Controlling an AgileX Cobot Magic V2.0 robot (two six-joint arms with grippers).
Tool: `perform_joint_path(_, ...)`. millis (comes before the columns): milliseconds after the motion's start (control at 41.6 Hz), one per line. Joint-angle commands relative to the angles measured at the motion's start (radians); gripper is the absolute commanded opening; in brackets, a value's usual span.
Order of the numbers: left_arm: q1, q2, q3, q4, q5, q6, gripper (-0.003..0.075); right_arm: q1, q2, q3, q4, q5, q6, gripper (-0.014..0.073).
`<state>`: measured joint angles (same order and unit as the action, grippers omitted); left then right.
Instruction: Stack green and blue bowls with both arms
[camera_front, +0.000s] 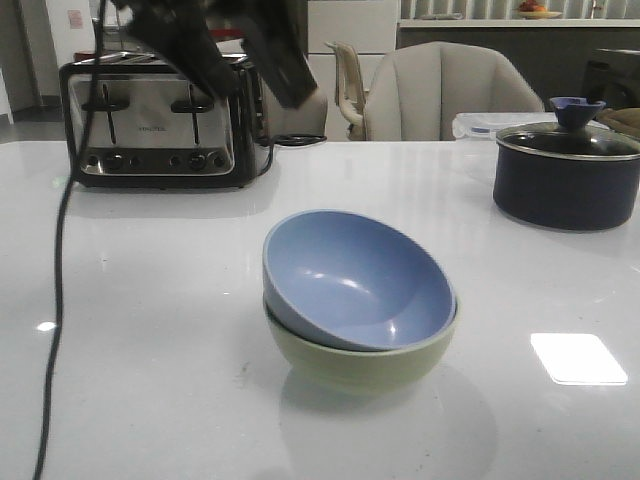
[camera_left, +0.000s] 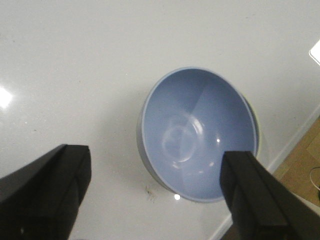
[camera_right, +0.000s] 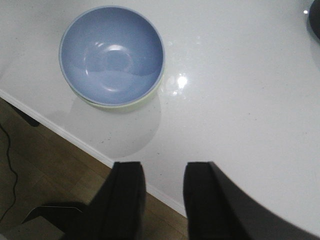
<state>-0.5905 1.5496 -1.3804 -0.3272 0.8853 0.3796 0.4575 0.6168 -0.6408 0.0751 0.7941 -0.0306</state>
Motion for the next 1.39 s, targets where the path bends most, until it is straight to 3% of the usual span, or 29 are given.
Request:
perform_joint_path(0, -0.008, -0.131, -0.019, 0.008, 0.018, -0.019, 0.0584, 0.001, -0.002, -0.027, -0.006, -0.066, -0.011, 0.0337)
perform_joint_path(240, -0.008, -0.370, 0.119, 0.136, 0.052, -0.144, 0.0584, 0.001, -0.002, -0.027, -0.006, -0.066, -0.011, 0.0337)
perform_joint_path(457, -0.008, -0.586, 0.301, 0.327, 0.060, -0.343, 0.0584, 0.001, -0.002, -0.027, -0.006, -0.066, -0.011, 0.0337)
perform_joint_path(649, -0.008, -0.781, 0.457, 0.356, 0.049, -0.433, 0.0584, 0.001, -0.002, -0.027, -0.006, -0.066, -0.011, 0.0337)
perform_joint_path(889, -0.008, -0.973, 0.625, 0.335, 0.033, -0.433, 0.0584, 0.001, -0.002, -0.027, -0.006, -0.050, -0.011, 0.0333)
perform_joint_path(962, -0.008, -1.001, 0.659, 0.335, 0.012, -0.433, 0.0583, 0.001, -0.002, -0.027, -0.006, -0.037, -0.011, 0.0296)
perform_joint_path(1154, -0.008, -1.013, 0.701, 0.335, -0.008, -0.433, 0.0580, 0.001, -0.002, -0.027, -0.006, -0.021, -0.011, 0.0083)
perform_joint_path(1202, -0.008, -1.013, 0.705, 0.335, -0.008, -0.433, 0.0559, 0.001, -0.002, -0.027, -0.006, -0.021, -0.011, 0.0034)
perform_joint_path(1370, -0.008, -1.013, 0.707, 0.335, -0.008, -0.433, 0.0369, 0.001, -0.002, -0.027, -0.006, -0.021, -0.011, 0.0034)
